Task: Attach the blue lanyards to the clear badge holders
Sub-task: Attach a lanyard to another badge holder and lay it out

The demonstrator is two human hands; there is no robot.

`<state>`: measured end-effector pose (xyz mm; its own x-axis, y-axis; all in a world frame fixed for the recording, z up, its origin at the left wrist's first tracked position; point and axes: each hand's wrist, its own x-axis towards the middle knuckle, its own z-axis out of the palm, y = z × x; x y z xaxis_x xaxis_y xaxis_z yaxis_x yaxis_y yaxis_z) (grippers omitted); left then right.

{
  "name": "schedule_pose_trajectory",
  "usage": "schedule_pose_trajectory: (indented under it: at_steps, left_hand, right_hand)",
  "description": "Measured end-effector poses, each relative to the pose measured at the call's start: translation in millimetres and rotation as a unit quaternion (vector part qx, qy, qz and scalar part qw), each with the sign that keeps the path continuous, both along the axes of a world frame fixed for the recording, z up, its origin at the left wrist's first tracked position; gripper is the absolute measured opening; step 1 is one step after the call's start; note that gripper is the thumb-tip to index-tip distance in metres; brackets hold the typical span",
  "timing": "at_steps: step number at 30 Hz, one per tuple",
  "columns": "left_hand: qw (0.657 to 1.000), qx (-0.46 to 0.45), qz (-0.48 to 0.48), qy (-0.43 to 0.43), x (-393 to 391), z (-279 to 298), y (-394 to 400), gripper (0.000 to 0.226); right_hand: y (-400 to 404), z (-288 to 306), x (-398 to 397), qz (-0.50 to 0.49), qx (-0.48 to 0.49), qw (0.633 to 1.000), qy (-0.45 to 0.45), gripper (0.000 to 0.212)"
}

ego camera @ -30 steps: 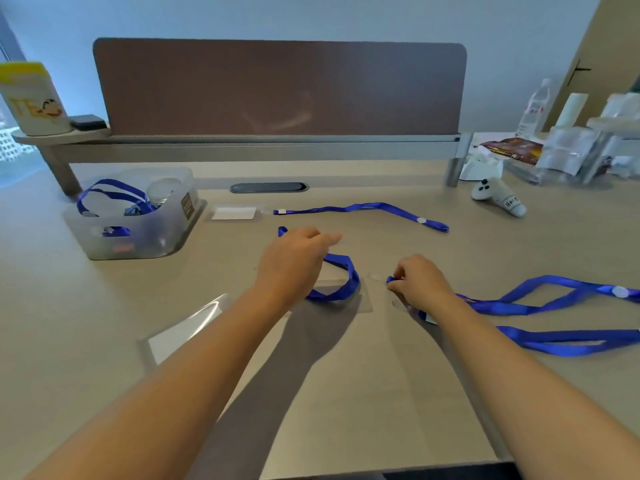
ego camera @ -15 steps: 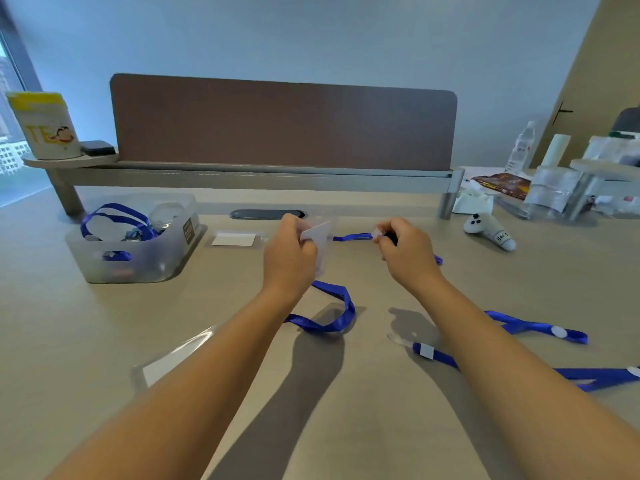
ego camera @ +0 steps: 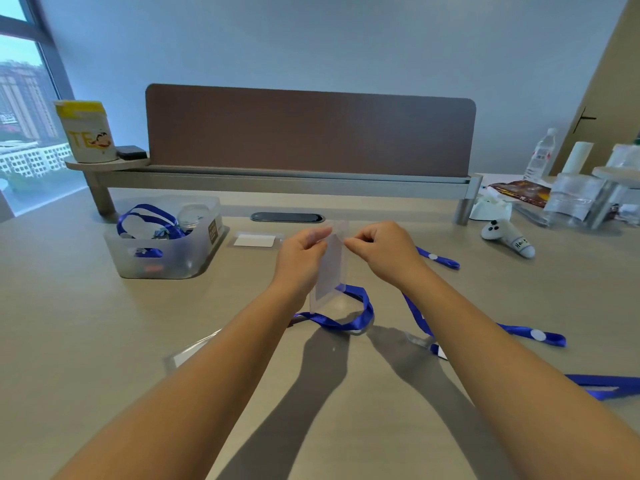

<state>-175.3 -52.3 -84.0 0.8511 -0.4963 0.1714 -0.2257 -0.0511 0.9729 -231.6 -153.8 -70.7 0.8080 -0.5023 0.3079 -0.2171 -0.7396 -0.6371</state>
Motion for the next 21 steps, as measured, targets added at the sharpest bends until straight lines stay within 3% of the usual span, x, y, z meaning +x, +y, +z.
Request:
schedule_pose_trajectory:
  at_steps: [7, 18, 21]
  left_hand:
    - [0.976, 0.063, 0.044, -0.201, 3, -7, 6, 0.035]
    - [0.924, 0.133, 0.048, -0.356, 3, -11, 14, 0.039]
    - [0.895, 0.158, 0.06, -0.412, 5, -10, 19, 0.038]
  right_hand:
    - [7, 6, 1, -0.01, 0.028, 1.0, 0.005, 0.034]
    - [17, 14, -4, 0.037, 0.162, 0.986, -0.032, 0.03]
    - [18, 15, -5, 0.048, 0.234, 0.97, -0.044, 0.034]
